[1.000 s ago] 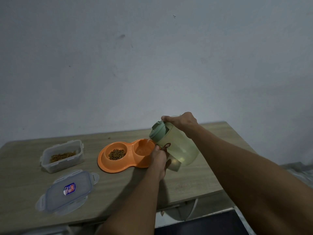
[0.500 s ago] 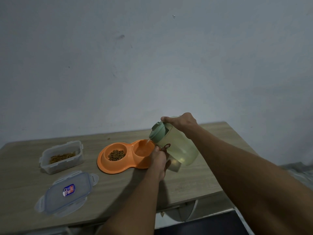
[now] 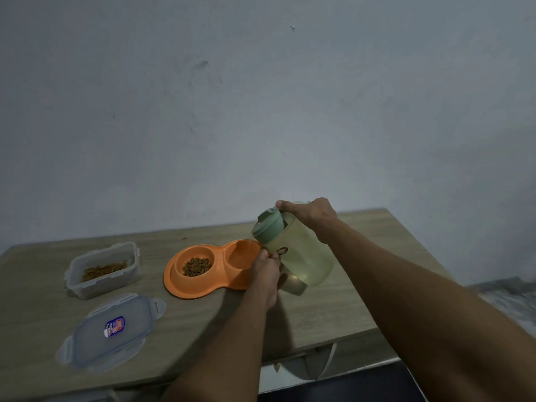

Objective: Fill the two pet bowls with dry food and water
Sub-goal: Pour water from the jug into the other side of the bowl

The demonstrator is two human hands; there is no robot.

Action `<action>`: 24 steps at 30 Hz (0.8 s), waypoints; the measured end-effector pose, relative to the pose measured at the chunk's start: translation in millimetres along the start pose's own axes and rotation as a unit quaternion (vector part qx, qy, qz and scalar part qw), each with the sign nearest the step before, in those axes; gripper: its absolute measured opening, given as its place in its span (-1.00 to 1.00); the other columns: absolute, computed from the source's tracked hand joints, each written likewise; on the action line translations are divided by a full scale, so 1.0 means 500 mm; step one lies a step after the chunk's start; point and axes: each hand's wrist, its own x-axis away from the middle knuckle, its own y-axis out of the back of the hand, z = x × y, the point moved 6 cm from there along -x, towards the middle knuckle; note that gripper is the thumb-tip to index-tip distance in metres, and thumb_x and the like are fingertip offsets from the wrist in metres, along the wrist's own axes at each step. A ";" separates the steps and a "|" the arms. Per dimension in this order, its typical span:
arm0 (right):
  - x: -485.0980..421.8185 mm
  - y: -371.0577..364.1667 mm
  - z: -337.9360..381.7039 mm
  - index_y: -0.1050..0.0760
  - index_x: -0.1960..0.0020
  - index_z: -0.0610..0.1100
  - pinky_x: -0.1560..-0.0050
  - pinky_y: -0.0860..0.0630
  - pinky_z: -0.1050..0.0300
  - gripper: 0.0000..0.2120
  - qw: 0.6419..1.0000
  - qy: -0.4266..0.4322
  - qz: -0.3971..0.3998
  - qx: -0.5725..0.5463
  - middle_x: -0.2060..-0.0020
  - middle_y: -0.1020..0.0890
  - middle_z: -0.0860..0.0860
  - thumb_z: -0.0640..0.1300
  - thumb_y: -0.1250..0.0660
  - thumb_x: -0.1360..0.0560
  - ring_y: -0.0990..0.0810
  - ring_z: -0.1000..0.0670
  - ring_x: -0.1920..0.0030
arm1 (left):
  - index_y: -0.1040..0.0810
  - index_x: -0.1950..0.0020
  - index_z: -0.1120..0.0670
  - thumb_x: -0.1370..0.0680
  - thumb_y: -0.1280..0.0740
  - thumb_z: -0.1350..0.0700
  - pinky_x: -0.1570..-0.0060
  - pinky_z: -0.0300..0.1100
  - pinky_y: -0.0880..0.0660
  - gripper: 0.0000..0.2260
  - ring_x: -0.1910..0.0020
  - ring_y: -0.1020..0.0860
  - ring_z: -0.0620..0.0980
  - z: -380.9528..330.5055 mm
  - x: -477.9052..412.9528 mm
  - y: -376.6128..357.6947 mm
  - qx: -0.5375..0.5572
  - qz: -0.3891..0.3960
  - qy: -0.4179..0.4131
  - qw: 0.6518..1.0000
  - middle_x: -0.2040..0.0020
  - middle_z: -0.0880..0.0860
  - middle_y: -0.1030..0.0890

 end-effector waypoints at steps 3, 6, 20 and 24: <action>0.003 0.002 -0.013 -0.48 -0.18 -0.22 0.06 -0.55 -0.01 -0.04 0.998 -0.020 0.012 -0.053 -0.09 -0.61 -0.13 0.39 -0.58 -0.01 -0.59 -0.19 -0.08 | -0.54 -0.12 -0.11 -0.65 -0.15 0.21 -0.19 0.01 -0.49 -0.74 -0.16 -0.54 0.01 -0.003 -0.012 0.003 0.000 0.003 0.000 1.000 -0.14 -0.04 -0.61; 0.002 0.004 -0.019 -0.47 -0.22 -0.23 0.12 -0.51 -0.01 0.01 0.995 -0.023 0.026 -0.091 -0.05 -0.59 -0.10 0.39 -0.58 0.01 -0.56 -0.16 -0.04 | -0.45 -0.36 -0.11 -0.66 -0.13 0.20 -0.25 -0.01 -0.44 -0.65 -0.26 -0.51 -0.01 -0.007 -0.016 0.001 -0.001 0.011 0.001 1.000 -0.27 -0.06 -0.57; -0.027 0.055 -0.082 -0.53 -0.08 -0.20 0.29 -0.35 0.09 -0.48 0.954 -0.080 0.042 -0.288 0.24 -0.51 -0.05 0.26 -0.35 -0.45 -0.42 -0.02 0.28 | -0.49 -0.32 -0.17 -0.63 -0.12 0.27 -0.22 0.01 -0.50 -0.58 -0.17 -0.56 -0.01 -0.086 -0.041 -0.035 -0.093 -0.007 -0.085 0.992 -0.16 -0.05 -0.62; -0.049 0.077 -0.104 -0.53 0.08 -0.15 0.24 -0.36 0.10 -0.60 0.938 -0.103 0.028 -0.329 0.32 -0.48 -0.04 0.21 -0.28 -0.49 -0.39 -0.01 0.33 | -0.54 -0.25 -0.15 -0.62 -0.11 0.28 -0.25 0.05 -0.51 -0.60 -0.16 -0.57 0.01 -0.097 -0.051 -0.069 -0.121 -0.007 -0.095 0.988 -0.15 -0.04 -0.63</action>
